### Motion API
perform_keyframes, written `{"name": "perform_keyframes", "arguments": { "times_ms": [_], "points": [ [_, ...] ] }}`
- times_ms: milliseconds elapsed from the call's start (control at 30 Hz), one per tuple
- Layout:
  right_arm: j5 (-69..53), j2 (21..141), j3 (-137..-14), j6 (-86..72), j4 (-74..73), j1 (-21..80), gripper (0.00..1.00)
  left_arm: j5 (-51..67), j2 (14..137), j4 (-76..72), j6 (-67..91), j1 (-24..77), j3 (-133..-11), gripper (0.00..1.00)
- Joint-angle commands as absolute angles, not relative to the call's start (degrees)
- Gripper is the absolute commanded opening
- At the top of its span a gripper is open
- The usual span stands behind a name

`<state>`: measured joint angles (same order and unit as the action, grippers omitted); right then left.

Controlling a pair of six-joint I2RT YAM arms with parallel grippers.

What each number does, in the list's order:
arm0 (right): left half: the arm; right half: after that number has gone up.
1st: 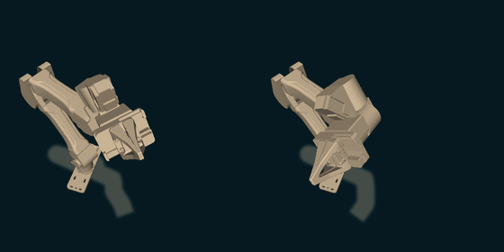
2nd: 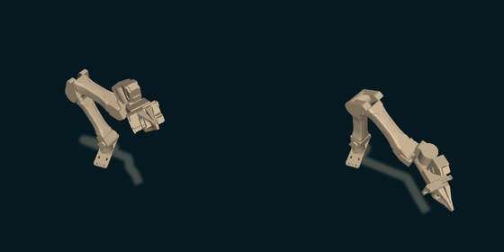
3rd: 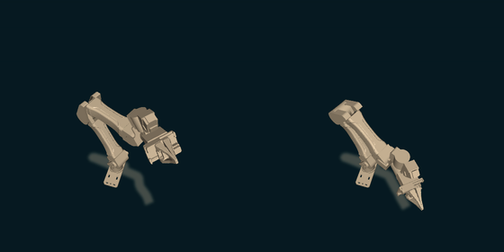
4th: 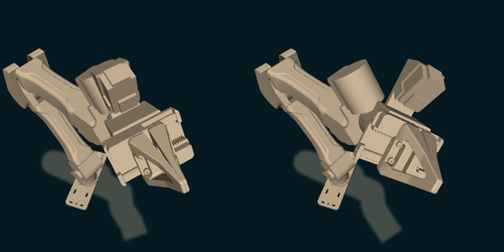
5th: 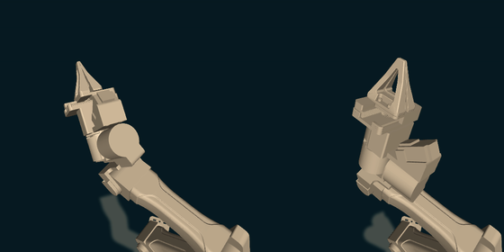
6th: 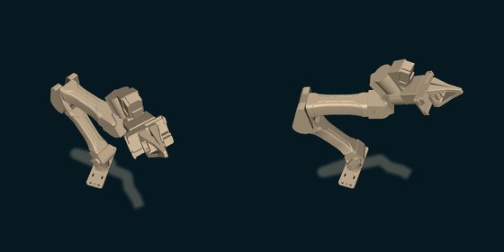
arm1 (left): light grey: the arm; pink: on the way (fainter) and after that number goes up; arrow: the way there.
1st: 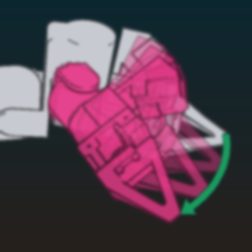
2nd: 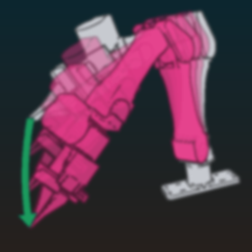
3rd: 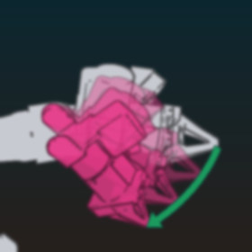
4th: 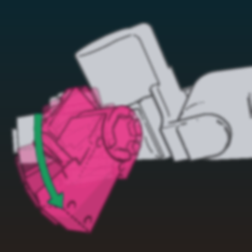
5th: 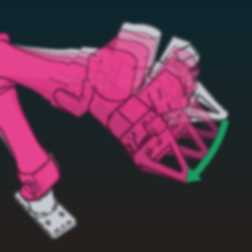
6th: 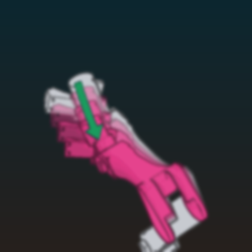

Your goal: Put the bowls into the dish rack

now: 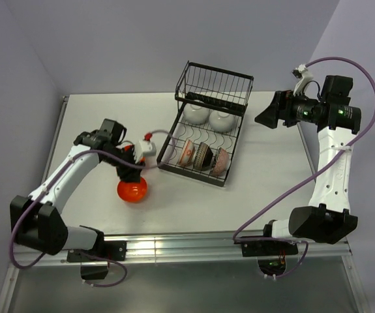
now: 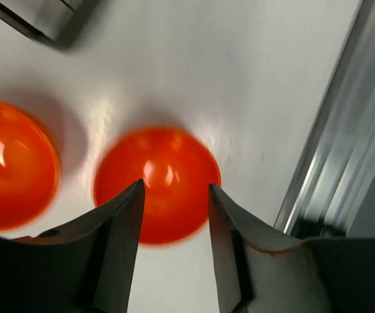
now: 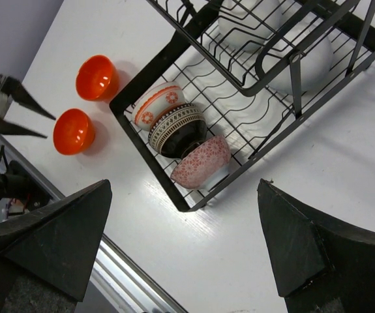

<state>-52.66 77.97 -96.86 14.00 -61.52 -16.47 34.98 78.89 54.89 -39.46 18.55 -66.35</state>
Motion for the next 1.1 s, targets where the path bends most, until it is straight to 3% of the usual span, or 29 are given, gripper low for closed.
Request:
{"name": "perform_keyframes", "arguments": {
  "times_ms": [0,300,433,1067],
  "points": [
    [-51.77,77.61,-98.96,14.94,-62.22,-15.38,1.0,27.36,70.59,72.67,-68.44,18.54,-62.16,0.5],
    [-51.33,78.05,-99.49,14.68,-62.75,-14.06,1.0,18.9,63.46,74.8,-77.78,20.92,-53.01,0.52],
    [-50.89,78.05,-99.58,14.33,-62.58,-13.27,1.0,16.7,62.4,67.35,-77.25,22.06,-49.66,0.51],
    [-50.63,77.78,-97.73,13.53,-61.43,-11.6,1.0,16.7,65.83,54.06,-84.46,24.87,-39.12,0.47]
  ]
}}
